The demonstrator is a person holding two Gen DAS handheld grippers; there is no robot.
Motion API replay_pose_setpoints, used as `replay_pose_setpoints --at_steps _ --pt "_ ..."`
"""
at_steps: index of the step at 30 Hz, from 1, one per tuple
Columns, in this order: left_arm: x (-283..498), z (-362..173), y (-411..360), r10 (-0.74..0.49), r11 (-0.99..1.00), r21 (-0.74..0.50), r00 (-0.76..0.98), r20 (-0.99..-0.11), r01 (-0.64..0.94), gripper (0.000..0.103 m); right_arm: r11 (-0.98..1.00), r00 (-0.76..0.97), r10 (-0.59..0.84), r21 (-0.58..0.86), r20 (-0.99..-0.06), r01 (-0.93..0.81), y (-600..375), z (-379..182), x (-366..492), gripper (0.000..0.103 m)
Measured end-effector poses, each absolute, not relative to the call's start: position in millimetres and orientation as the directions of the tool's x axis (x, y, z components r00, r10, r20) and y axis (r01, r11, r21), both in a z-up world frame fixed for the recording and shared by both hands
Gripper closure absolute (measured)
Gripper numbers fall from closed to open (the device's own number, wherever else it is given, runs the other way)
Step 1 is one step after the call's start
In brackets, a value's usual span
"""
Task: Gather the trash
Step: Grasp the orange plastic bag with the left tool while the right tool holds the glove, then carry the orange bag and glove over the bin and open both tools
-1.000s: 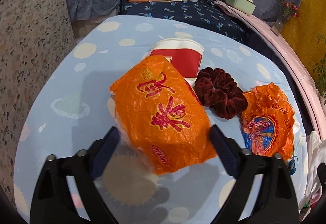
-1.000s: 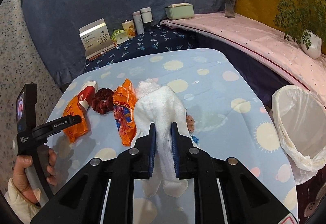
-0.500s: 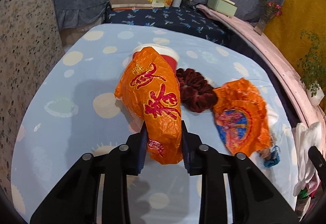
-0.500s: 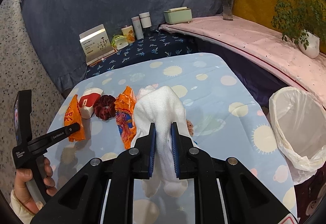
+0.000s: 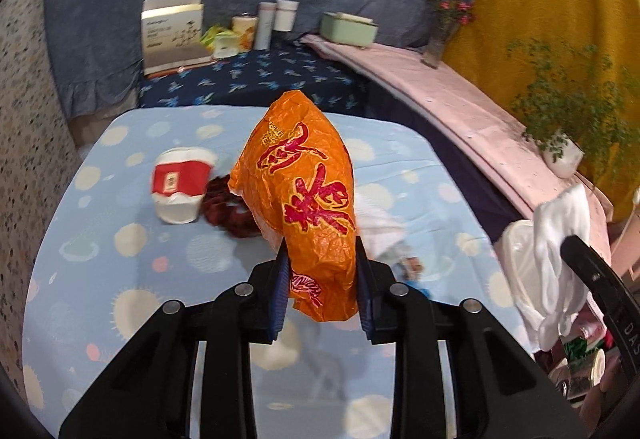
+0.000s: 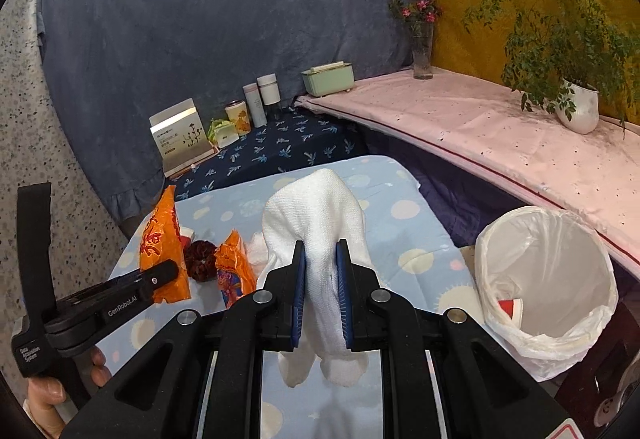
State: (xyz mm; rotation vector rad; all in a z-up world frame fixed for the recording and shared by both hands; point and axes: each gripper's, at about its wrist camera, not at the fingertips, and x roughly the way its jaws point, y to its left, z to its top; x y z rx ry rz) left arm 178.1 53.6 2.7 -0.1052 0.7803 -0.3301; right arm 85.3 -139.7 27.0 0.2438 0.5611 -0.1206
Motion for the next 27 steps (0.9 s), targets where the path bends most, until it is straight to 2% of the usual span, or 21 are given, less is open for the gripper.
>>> replay_pose_setpoints --at_steps 13,27 --pt "142.0 38.9 -52.5 -0.438 0.881 -0.158 0.639 -0.633 0.446 0.076 0.940 0.872 -0.148 0.208 -0.466 0.271 -207.1 57.7 44.3 0.089" --pt "114.1 37.1 -147.3 -0.555 0.762 -0.153 0.513 -0.655 0.629 0.075 0.890 0.846 -0.264 0.223 -0.462 0.399 -290.3 51.0 4.3 0.089"
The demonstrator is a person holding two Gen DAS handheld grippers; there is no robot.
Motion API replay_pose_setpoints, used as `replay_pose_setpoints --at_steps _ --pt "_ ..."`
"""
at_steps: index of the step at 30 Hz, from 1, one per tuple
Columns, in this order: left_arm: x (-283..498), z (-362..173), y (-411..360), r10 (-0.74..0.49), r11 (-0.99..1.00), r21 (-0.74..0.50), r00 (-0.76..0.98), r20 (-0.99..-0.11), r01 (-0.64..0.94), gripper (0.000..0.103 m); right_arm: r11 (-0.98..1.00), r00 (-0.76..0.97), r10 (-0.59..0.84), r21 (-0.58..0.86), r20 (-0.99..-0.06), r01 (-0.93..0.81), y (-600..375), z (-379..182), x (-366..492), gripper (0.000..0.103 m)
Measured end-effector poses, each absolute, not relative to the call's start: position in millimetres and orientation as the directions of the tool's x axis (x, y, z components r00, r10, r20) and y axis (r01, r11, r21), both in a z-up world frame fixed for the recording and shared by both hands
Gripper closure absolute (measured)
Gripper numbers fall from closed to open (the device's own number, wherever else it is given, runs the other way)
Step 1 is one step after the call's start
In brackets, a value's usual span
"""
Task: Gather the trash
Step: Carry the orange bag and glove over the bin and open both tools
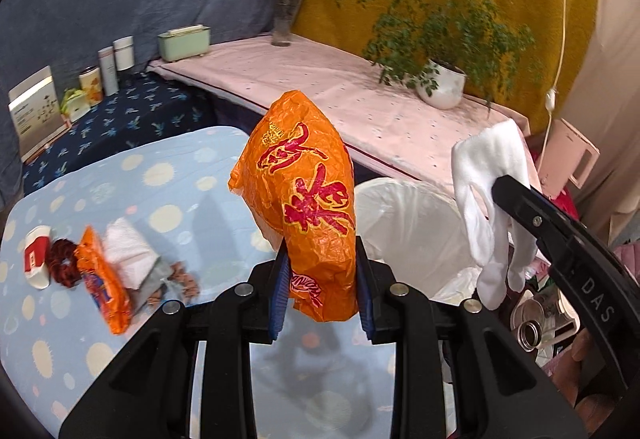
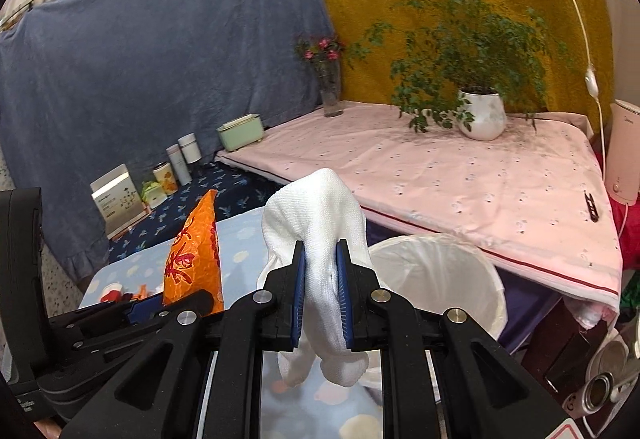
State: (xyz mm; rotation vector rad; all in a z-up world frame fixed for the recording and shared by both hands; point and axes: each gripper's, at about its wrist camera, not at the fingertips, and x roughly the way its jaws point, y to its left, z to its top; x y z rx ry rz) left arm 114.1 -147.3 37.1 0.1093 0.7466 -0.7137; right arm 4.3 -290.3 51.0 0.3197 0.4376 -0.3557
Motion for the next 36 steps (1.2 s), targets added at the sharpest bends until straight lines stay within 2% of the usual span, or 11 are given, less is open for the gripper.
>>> replay_pose_setpoints --at_steps 14,20,23,25,27,32,36 --pt "102.9 21.9 -223.8 -0.602 0.674 -0.147 0.423 -0.677 0.724 0.075 0.846 0.803 -0.320 0.230 -0.503 0.480 -353.8 32.0 0.4 0.089" --pt "103.1 13.2 -244.1 -0.607 0.647 -0.132 0.403 -0.685 0.751 0.071 0.837 0.789 -0.328 0.228 -0.519 0.498 -370.8 23.8 7.1 0.088" --pt "104.7 10.7 -250.0 -0.607 0.643 -0.122 0.406 -0.683 0.756 0.063 0.837 0.785 -0.330 0.221 -0.524 0.500 -376.0 22.2 14.6 0.087" --pt "105.0 10.7 -250.5 -0.592 0.661 -0.093 0.441 -0.675 0.744 0.038 0.836 0.782 -0.334 0.217 -0.526 0.503 -377.7 21.4 18.8 0.083" --pt "104.2 12.1 -247.2 -0.583 0.679 -0.069 0.479 -0.657 0.731 0.030 0.834 0.782 -0.344 0.213 -0.521 0.509 -378.4 22.9 20.9 0.074" --pt "109.4 12.9 -240.7 -0.567 0.696 -0.063 0.493 -0.660 0.716 0.030 0.839 0.792 -0.349 0.209 -0.501 0.502 -375.6 30.1 21.8 0.062" --pt "112.5 14.7 -234.0 -0.558 0.711 -0.065 0.506 -0.658 0.701 0.030 0.849 0.798 -0.345 0.199 -0.493 0.490 -367.7 34.9 21.9 0.057"
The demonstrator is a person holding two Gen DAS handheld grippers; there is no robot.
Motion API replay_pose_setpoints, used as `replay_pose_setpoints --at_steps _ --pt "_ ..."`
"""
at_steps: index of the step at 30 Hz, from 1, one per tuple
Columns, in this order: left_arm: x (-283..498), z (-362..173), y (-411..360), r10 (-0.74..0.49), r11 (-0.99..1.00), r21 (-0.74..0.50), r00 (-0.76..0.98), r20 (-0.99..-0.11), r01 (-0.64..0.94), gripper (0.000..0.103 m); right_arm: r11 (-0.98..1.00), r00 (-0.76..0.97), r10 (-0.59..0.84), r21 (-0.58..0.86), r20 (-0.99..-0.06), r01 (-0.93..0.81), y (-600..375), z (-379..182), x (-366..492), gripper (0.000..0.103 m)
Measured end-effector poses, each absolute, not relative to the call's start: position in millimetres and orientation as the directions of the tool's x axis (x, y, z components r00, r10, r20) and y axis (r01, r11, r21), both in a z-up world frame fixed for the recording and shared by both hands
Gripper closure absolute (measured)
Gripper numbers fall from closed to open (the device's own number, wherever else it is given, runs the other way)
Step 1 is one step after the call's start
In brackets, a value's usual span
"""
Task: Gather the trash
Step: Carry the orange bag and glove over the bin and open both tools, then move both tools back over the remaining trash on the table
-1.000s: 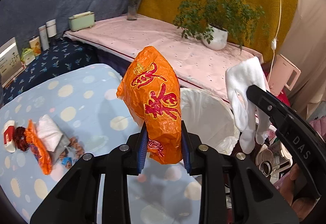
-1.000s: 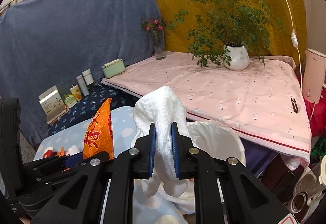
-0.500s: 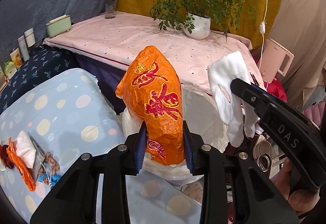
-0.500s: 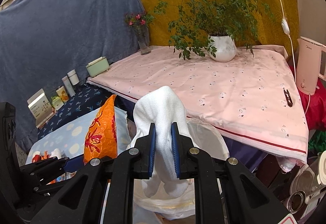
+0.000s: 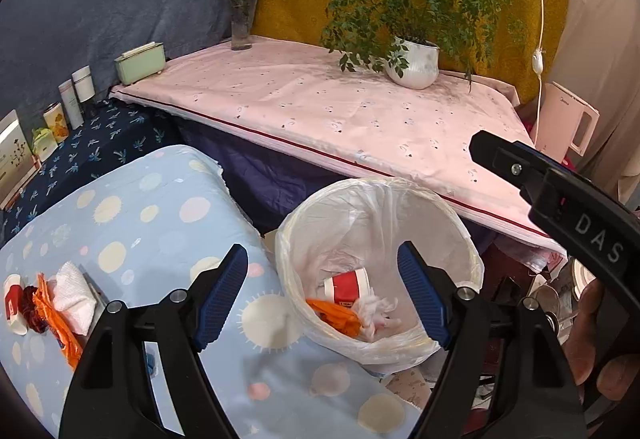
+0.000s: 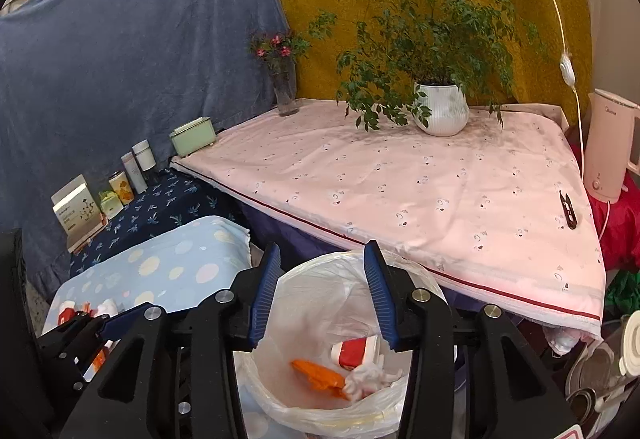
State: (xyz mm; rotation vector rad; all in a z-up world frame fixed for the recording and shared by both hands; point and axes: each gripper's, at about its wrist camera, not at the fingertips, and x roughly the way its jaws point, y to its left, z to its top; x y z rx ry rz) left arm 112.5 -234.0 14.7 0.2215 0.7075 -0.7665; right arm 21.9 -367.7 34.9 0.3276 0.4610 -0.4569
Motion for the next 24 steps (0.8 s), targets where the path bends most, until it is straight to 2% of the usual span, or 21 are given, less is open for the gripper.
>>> replay_pose_setpoints --at_steps 5,9,11,12,24 --pt "117.5 17.8 -220.4 -0.545 0.737 -0.076 0.523 -0.655 0.672 0.029 0.862 0.810 -0.338 0.187 -0.480 0.471 -353.3 42.0 20.9 0.049" --pt "120.6 20.7 -205.1 -0.538 0.753 -0.084 0.537 -0.651 0.652 0.029 0.872 0.818 -0.329 0.180 -0.472 0.455 -341.5 47.9 21.7 0.048" --pt "121.6 21.8 -197.8 -0.530 0.762 -0.083 0.546 -0.649 0.642 0.027 0.876 0.821 -0.328 0.174 -0.466 0.449 -335.0 51.2 22.2 0.045" --pt "122.6 22.4 -193.7 -0.525 0.769 -0.083 0.552 -0.648 0.634 0.022 0.878 0.823 -0.328 0.172 -0.464 0.447 -332.2 52.5 22.5 0.043" --pt "136.6 24.7 -126.3 -0.454 0.847 -0.090 0.626 -0.634 0.524 0.019 0.916 0.845 -0.273 0.146 -0.460 0.375 -282.1 58.7 33.2 0.039"
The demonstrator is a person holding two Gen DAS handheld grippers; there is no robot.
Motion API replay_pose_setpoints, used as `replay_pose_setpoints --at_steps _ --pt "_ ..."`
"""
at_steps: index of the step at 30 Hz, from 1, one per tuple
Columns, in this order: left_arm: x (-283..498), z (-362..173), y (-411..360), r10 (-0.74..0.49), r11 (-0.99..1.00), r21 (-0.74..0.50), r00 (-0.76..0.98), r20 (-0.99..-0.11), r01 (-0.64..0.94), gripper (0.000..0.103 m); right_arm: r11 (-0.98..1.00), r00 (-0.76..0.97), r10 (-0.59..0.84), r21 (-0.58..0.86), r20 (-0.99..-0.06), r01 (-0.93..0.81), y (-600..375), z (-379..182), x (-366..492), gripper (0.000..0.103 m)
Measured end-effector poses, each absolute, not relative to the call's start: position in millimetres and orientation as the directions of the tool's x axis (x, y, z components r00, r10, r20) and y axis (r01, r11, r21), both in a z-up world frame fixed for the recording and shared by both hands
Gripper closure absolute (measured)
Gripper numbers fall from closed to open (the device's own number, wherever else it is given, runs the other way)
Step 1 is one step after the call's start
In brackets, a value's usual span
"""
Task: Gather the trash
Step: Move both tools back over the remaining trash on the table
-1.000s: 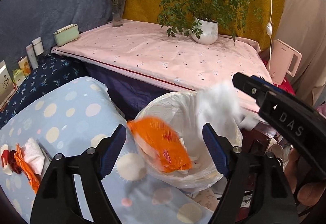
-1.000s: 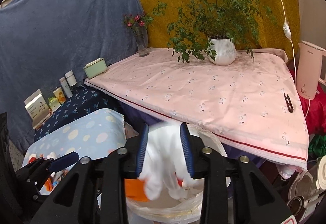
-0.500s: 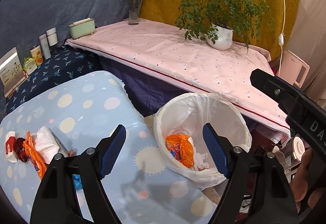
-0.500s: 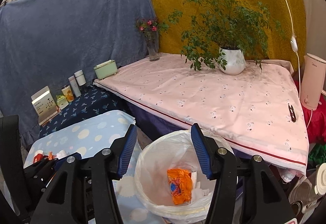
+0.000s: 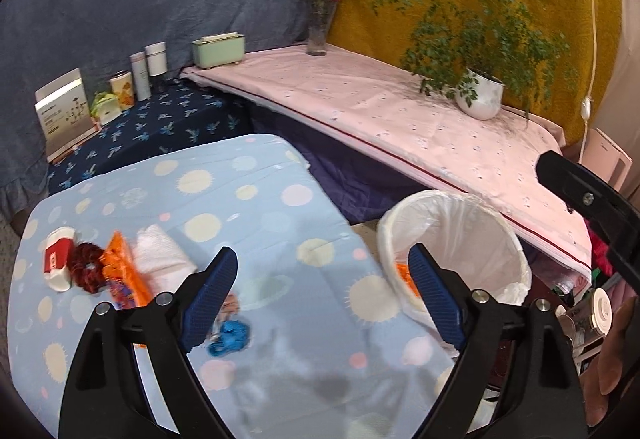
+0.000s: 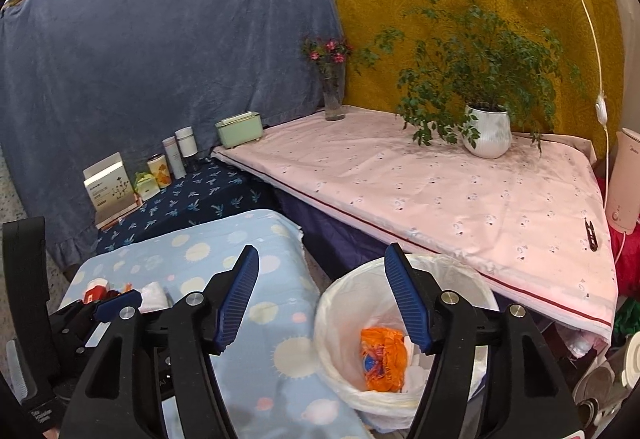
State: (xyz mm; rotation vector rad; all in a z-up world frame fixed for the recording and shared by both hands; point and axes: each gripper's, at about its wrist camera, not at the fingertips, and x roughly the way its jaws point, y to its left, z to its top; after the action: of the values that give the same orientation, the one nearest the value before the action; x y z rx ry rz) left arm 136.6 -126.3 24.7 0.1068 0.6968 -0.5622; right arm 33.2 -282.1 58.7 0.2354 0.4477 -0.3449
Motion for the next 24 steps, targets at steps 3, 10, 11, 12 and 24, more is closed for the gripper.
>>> replay_pose_setpoints --at_steps 3,10,11,12,24 --pt "142.2 23.5 -105.6 -0.425 0.869 -0.088 0.644 -0.635 0.486 0.017 0.926 0.850 -0.255 0.135 -0.462 0.352 -266.2 57.8 37.6 0.038" --pt "156.6 15.9 -50.5 -0.356 0.917 -0.100 0.678 -0.643 0.386 0.016 0.948 0.848 -0.197 0.123 -0.492 0.292 -229.7 45.0 51.1 0.038" --pt "157.7 14.4 -43.4 -0.351 0.921 -0.105 0.680 -0.644 0.375 0.016 0.951 0.846 -0.191 0.121 -0.498 0.286 -224.6 42.2 53.4 0.038" --pt "159.1 12.2 -36.7 -0.345 0.925 -0.110 0.681 -0.646 0.365 0.016 0.953 0.844 -0.182 0.121 -0.505 0.277 -219.3 39.2 55.9 0.038" --pt "178.6 -28.0 27.7 -0.263 0.961 -0.133 0.656 -0.708 0.241 0.015 0.973 0.794 -0.083 0.124 -0.603 0.196 -162.2 -14.5 84.0 0.038"
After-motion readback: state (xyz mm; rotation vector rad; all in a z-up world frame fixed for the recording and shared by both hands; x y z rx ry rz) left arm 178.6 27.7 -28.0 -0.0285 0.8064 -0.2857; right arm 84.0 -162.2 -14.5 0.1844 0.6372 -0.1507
